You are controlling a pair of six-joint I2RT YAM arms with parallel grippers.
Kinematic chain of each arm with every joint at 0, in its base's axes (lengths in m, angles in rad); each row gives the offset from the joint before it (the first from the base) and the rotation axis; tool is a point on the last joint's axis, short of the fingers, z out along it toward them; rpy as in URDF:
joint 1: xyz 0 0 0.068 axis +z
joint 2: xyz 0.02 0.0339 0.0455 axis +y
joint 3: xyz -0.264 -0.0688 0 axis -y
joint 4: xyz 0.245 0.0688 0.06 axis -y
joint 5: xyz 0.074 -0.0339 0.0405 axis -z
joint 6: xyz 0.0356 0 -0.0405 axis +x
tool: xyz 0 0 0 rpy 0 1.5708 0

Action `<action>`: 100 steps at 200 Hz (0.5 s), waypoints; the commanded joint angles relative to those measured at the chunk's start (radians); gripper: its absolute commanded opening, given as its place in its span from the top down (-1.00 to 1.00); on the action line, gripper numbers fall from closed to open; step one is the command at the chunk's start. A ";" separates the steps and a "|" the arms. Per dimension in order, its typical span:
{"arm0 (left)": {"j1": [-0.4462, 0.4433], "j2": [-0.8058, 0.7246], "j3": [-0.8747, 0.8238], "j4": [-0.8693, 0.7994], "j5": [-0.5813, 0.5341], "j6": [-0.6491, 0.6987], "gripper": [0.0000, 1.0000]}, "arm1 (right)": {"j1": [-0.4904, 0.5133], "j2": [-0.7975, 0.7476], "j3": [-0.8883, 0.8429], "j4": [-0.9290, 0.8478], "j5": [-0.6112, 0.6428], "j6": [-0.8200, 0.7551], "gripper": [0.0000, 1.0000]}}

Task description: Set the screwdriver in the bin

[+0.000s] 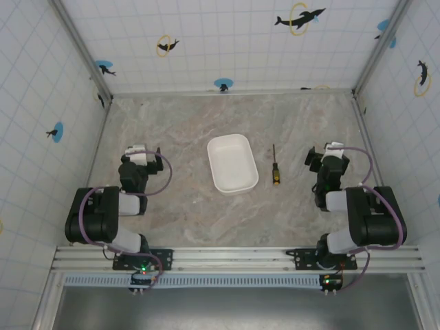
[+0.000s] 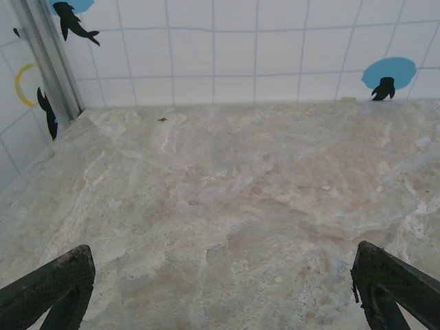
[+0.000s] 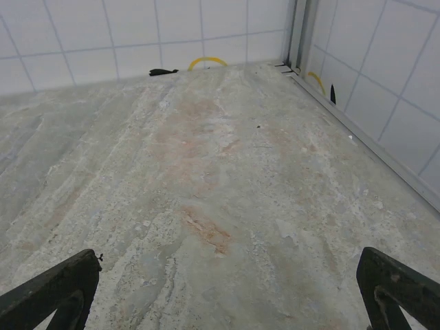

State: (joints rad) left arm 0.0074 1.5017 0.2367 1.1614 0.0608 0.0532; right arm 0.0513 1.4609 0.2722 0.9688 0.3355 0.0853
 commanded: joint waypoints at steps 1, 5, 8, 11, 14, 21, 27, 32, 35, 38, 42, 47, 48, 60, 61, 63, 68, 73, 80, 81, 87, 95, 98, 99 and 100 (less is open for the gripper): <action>0.006 0.011 0.009 0.034 0.013 0.012 -0.95 | -0.001 0.010 0.038 0.041 0.002 -0.007 -0.98; 0.006 0.010 0.011 0.034 0.013 0.012 -0.95 | -0.001 0.009 0.039 0.041 0.002 -0.008 -0.98; 0.004 0.011 0.009 0.034 0.013 0.013 -0.95 | -0.001 0.010 0.039 0.041 0.001 -0.008 -0.98; 0.004 0.010 0.009 0.034 0.013 0.013 -0.95 | -0.001 0.010 0.039 0.042 0.001 -0.008 -0.98; 0.004 0.011 0.009 0.034 0.012 0.012 -0.95 | -0.001 0.010 0.037 0.042 0.002 -0.007 -0.98; 0.005 0.011 0.009 0.034 0.012 0.012 -0.95 | -0.002 0.010 0.039 0.041 0.001 -0.007 -0.98; 0.005 0.010 0.010 0.034 0.012 0.011 -0.95 | -0.002 0.010 0.038 0.041 0.000 -0.007 -0.98; 0.005 0.010 0.010 0.033 0.013 0.012 -0.95 | -0.002 0.010 0.039 0.042 0.000 -0.007 -0.98; 0.006 0.010 0.009 0.033 0.012 0.011 -0.95 | -0.002 0.010 0.039 0.041 -0.001 -0.007 -0.98; 0.006 0.010 0.009 0.033 0.013 0.011 -0.95 | -0.004 0.010 0.038 0.042 -0.002 -0.006 -0.98; 0.005 0.010 0.009 0.032 0.012 0.012 -0.95 | -0.004 0.010 0.039 0.041 -0.004 -0.005 -0.98; 0.006 0.010 0.010 0.032 0.013 0.011 -0.95 | -0.004 0.010 0.039 0.040 -0.003 -0.006 -0.98; 0.006 0.010 0.010 0.033 0.013 0.011 -0.95 | -0.004 0.010 0.039 0.040 -0.004 -0.006 -0.98; 0.005 0.011 0.011 0.030 0.013 0.009 -0.95 | -0.004 0.010 0.039 0.041 -0.003 -0.004 -0.98; 0.006 0.011 0.010 0.030 0.013 0.009 -0.95 | -0.004 0.010 0.039 0.041 -0.004 -0.005 -0.98; 0.007 0.010 0.011 0.030 0.013 0.009 -0.95 | -0.004 0.010 0.039 0.041 -0.003 -0.005 -0.98; 0.005 0.010 0.011 0.030 0.013 0.009 -0.95 | -0.005 0.010 0.040 0.038 -0.004 -0.006 -0.98; 0.004 0.011 0.011 0.030 0.013 0.009 -0.95 | -0.005 0.010 0.041 0.037 -0.006 -0.006 -0.98; 0.005 0.010 0.011 0.030 0.013 0.009 -0.95 | -0.006 0.010 0.040 0.037 -0.007 -0.005 -0.98; 0.004 0.010 0.012 0.030 0.013 0.009 -0.95 | -0.005 0.010 0.040 0.037 -0.007 -0.005 -0.98; 0.006 0.010 0.011 0.030 0.013 0.009 -0.95 | -0.004 0.010 0.041 0.036 -0.006 -0.007 -0.98; 0.006 0.010 0.011 0.030 0.013 0.008 -0.95 | -0.004 0.009 0.041 0.036 -0.004 -0.006 -0.98; 0.006 0.011 0.010 0.030 0.012 0.008 -0.95 | -0.004 0.009 0.039 0.037 -0.004 -0.007 -0.98; 0.006 0.010 0.011 0.030 0.012 0.008 -0.95 | -0.004 0.009 0.039 0.038 -0.003 -0.007 -0.98; 0.005 0.010 0.011 0.030 0.012 0.008 -0.95 | -0.004 0.009 0.039 0.038 -0.003 -0.007 -0.98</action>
State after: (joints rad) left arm 0.0074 1.5017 0.2367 1.1614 0.0608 0.0532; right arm 0.0505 1.4609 0.2722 0.9688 0.3336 0.0853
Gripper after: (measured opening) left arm 0.976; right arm 0.989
